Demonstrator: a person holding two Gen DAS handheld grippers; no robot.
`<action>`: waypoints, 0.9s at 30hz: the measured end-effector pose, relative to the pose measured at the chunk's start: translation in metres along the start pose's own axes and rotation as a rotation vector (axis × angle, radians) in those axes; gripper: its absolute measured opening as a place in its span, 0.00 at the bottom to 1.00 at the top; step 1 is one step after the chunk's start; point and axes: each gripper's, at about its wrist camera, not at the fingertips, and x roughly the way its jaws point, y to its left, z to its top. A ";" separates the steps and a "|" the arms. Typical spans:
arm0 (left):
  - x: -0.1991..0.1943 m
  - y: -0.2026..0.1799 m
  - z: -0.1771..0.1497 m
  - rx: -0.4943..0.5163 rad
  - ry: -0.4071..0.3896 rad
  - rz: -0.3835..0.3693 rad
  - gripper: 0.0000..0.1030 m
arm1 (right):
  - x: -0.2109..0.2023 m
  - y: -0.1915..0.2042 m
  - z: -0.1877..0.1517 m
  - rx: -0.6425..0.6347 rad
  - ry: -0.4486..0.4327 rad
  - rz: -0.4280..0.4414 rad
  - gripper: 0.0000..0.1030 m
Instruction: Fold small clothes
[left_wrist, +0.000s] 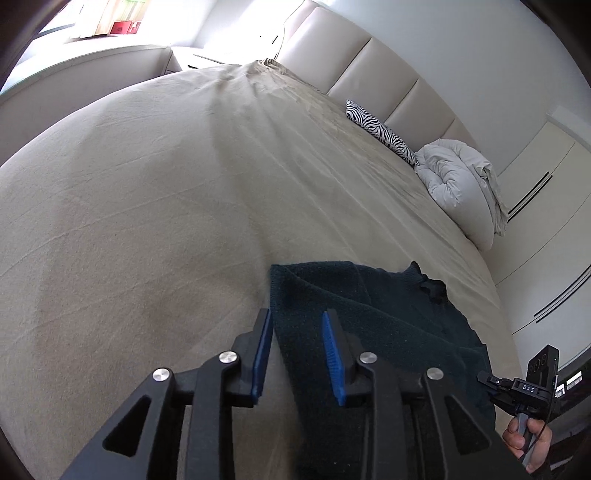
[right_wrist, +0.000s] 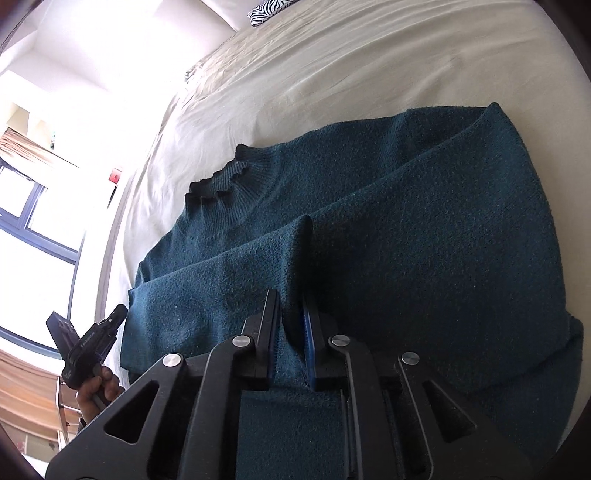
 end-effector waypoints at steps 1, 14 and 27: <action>0.000 -0.001 -0.003 -0.001 0.029 -0.004 0.46 | -0.001 0.002 -0.003 0.001 0.002 0.009 0.18; 0.013 -0.017 -0.032 0.137 0.149 0.087 0.11 | 0.003 -0.005 -0.017 -0.019 0.036 -0.076 0.07; -0.009 -0.014 -0.042 0.195 0.041 0.147 0.21 | -0.022 -0.019 -0.024 0.021 -0.033 -0.117 0.09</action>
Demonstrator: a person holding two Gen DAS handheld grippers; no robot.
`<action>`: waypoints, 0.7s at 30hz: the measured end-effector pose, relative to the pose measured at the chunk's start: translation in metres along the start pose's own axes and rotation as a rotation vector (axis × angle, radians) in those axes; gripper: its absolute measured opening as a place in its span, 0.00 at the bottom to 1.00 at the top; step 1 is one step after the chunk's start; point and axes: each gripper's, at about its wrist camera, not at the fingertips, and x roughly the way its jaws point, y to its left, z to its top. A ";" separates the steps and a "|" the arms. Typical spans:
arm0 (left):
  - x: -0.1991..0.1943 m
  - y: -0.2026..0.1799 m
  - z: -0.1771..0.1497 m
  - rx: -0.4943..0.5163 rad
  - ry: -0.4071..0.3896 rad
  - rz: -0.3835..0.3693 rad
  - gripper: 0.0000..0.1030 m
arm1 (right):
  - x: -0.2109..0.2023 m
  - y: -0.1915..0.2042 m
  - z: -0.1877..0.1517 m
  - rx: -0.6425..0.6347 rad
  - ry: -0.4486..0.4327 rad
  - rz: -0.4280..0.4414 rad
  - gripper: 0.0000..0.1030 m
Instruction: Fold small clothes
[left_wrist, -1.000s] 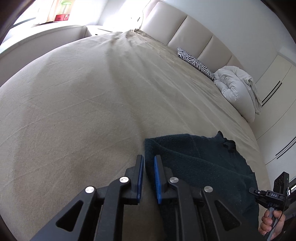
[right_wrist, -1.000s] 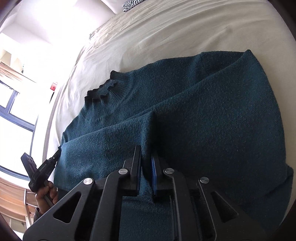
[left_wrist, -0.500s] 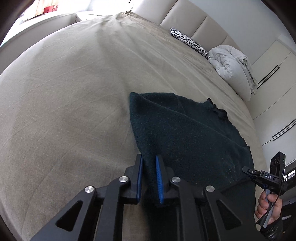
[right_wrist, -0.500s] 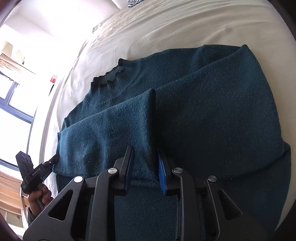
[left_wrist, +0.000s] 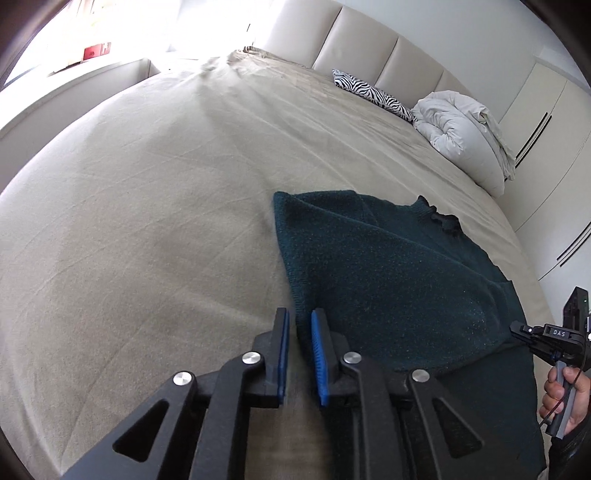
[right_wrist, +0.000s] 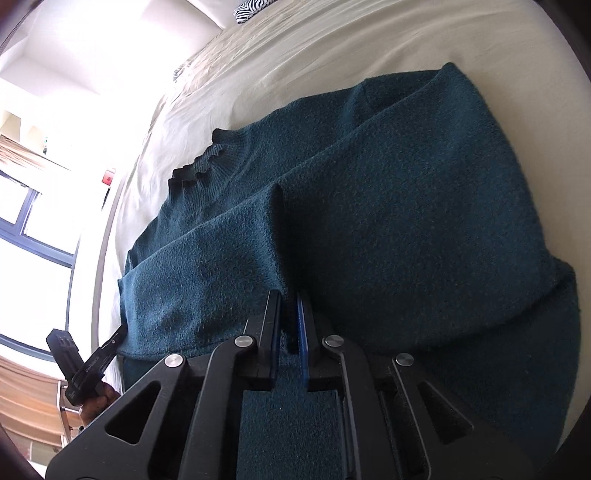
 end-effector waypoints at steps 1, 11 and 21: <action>-0.008 -0.006 -0.002 0.023 -0.028 0.047 0.21 | -0.011 0.005 -0.002 -0.018 -0.042 -0.027 0.09; -0.006 -0.027 -0.025 0.133 -0.004 0.119 0.32 | 0.024 0.029 -0.022 -0.109 0.021 0.095 0.03; -0.086 -0.011 -0.086 0.027 -0.017 0.049 0.59 | -0.099 -0.034 -0.076 -0.004 -0.244 0.068 0.19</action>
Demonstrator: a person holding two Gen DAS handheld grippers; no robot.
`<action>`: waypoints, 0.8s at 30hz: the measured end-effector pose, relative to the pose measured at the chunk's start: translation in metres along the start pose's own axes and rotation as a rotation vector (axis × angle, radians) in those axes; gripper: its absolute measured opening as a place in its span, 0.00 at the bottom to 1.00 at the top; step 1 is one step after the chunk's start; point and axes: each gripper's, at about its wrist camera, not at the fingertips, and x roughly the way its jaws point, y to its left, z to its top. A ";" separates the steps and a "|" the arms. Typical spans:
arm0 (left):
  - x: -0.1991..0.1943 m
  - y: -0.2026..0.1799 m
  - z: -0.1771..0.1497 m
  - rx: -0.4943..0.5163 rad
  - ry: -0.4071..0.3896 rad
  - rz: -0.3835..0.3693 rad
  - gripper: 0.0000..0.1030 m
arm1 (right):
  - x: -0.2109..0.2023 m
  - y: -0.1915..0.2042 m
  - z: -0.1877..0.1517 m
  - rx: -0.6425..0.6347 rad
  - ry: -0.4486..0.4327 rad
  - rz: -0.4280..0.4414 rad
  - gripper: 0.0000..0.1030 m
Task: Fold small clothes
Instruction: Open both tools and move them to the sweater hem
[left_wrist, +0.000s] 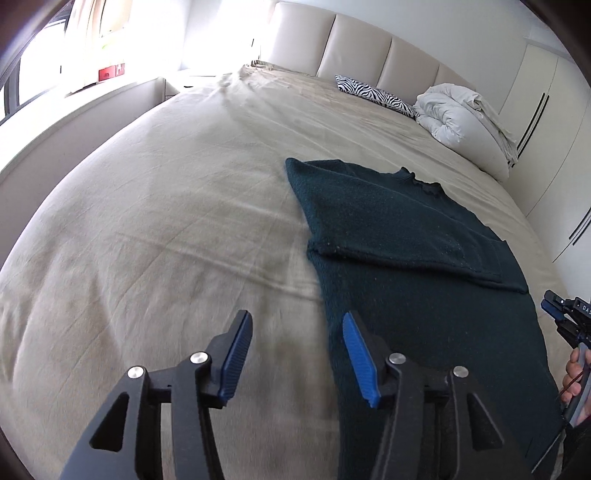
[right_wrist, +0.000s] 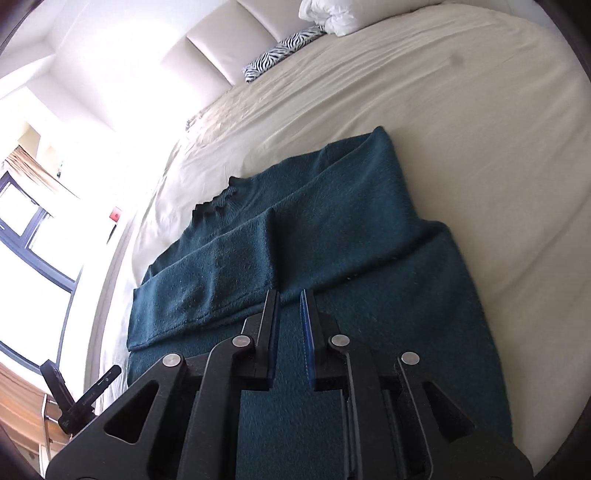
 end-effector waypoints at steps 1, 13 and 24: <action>-0.010 0.002 -0.011 -0.017 -0.001 -0.014 0.61 | -0.014 -0.003 -0.011 -0.001 -0.019 -0.004 0.30; -0.082 0.010 -0.098 -0.148 0.095 -0.173 0.68 | -0.111 -0.013 -0.099 -0.043 -0.018 0.040 0.58; -0.092 -0.003 -0.145 -0.143 0.212 -0.258 0.68 | -0.166 -0.029 -0.120 -0.075 0.021 0.007 0.58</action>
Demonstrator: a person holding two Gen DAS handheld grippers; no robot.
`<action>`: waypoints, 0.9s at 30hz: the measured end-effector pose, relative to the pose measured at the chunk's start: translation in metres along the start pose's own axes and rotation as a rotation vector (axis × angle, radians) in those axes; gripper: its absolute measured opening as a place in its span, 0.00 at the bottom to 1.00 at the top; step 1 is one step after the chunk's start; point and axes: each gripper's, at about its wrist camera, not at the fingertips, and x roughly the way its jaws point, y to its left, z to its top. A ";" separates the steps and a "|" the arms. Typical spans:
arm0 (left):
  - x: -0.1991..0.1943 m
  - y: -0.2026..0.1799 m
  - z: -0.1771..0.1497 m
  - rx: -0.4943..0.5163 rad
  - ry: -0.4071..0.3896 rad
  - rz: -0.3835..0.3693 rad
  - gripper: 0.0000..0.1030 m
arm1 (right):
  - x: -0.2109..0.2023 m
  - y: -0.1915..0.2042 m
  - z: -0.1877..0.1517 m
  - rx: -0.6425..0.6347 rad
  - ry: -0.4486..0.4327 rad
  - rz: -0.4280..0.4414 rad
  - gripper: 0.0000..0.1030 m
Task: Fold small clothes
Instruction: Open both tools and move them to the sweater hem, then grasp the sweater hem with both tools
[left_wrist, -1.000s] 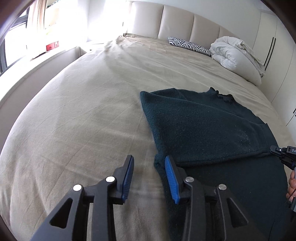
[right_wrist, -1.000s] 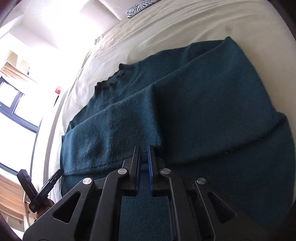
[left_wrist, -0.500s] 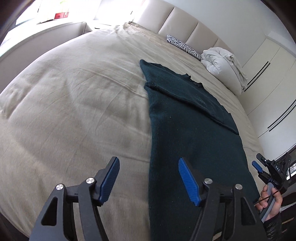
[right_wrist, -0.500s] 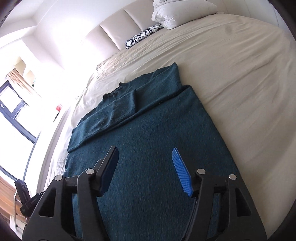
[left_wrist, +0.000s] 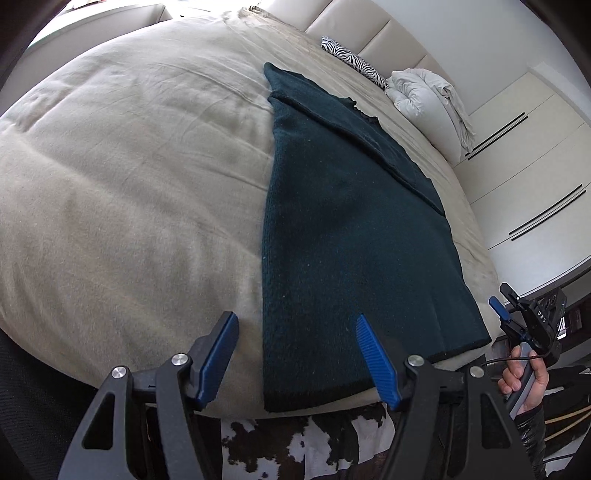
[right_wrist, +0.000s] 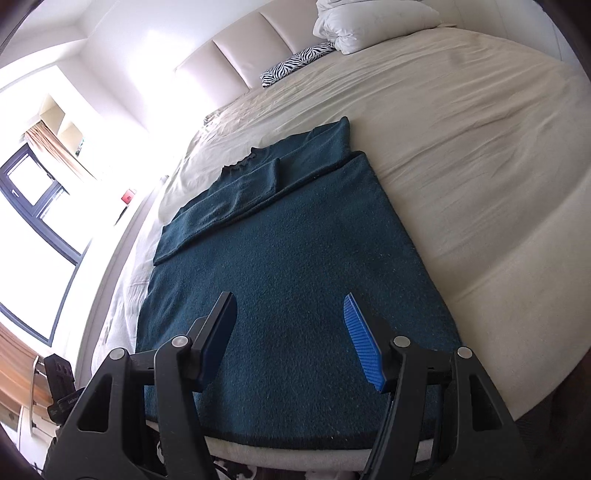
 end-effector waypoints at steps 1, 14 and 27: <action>0.000 -0.002 -0.001 0.004 0.006 -0.002 0.68 | -0.004 -0.005 -0.003 0.006 0.003 -0.007 0.58; 0.006 -0.003 -0.018 -0.023 0.100 -0.012 0.59 | -0.024 -0.080 -0.027 0.185 0.070 -0.007 0.56; 0.013 0.009 -0.018 -0.104 0.138 -0.074 0.11 | -0.032 -0.113 -0.023 0.301 0.106 0.033 0.56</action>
